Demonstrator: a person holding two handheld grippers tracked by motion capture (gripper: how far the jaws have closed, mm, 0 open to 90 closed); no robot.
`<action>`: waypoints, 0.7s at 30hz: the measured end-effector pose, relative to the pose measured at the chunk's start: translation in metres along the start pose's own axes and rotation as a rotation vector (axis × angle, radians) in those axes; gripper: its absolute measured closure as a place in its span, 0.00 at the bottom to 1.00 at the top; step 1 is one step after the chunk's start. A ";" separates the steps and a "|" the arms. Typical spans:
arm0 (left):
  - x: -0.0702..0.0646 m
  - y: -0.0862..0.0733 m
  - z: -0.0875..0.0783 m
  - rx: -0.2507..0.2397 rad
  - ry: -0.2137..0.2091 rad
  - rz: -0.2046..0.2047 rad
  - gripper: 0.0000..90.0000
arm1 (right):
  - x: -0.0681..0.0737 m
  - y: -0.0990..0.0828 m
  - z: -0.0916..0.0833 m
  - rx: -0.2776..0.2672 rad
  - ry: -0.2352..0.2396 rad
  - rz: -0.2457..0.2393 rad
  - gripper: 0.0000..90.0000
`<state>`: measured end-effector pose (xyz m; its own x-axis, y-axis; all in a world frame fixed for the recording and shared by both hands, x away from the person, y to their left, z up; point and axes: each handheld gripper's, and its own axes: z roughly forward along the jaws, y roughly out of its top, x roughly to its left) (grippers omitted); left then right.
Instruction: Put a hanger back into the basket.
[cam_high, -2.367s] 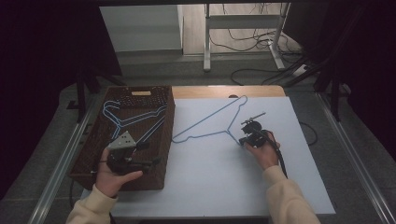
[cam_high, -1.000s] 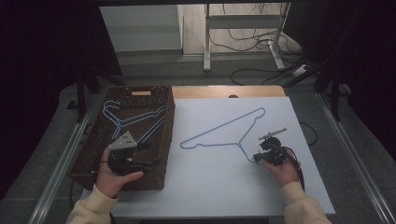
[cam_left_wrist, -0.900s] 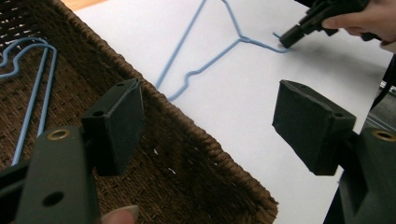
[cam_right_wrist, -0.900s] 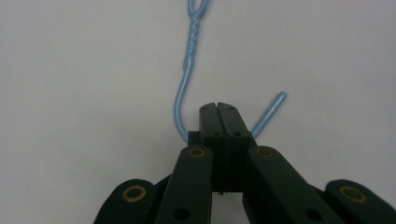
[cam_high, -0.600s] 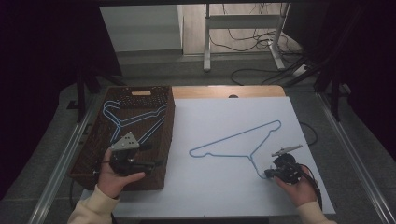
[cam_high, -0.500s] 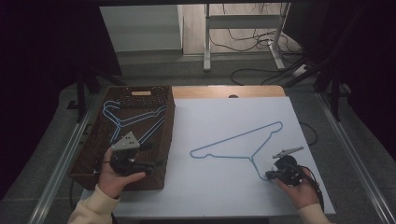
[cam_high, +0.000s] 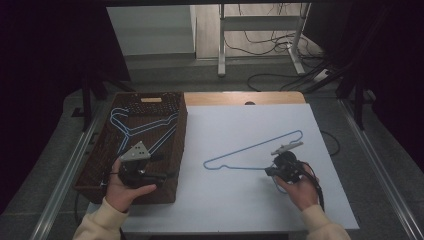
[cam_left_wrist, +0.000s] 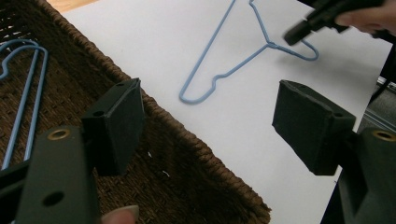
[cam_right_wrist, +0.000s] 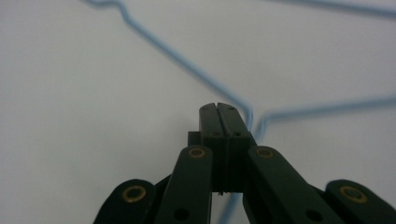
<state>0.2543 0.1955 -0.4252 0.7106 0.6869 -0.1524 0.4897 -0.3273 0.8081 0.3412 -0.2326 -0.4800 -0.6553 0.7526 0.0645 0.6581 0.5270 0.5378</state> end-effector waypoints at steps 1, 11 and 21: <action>0.000 0.000 0.000 -0.001 0.000 0.000 0.28 | -0.001 0.010 0.007 -0.003 0.004 0.001 1.00; 0.002 -0.001 -0.003 -0.004 0.001 -0.003 0.28 | -0.004 0.043 0.056 0.066 0.019 0.022 1.00; -0.002 -0.001 0.000 0.002 -0.001 0.003 0.28 | 0.005 0.028 0.047 0.089 0.078 0.008 1.00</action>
<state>0.2526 0.1945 -0.4254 0.7125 0.6853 -0.1508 0.4888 -0.3305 0.8074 0.3740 -0.1952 -0.5043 -0.6749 0.7253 0.1357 0.6912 0.5570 0.4605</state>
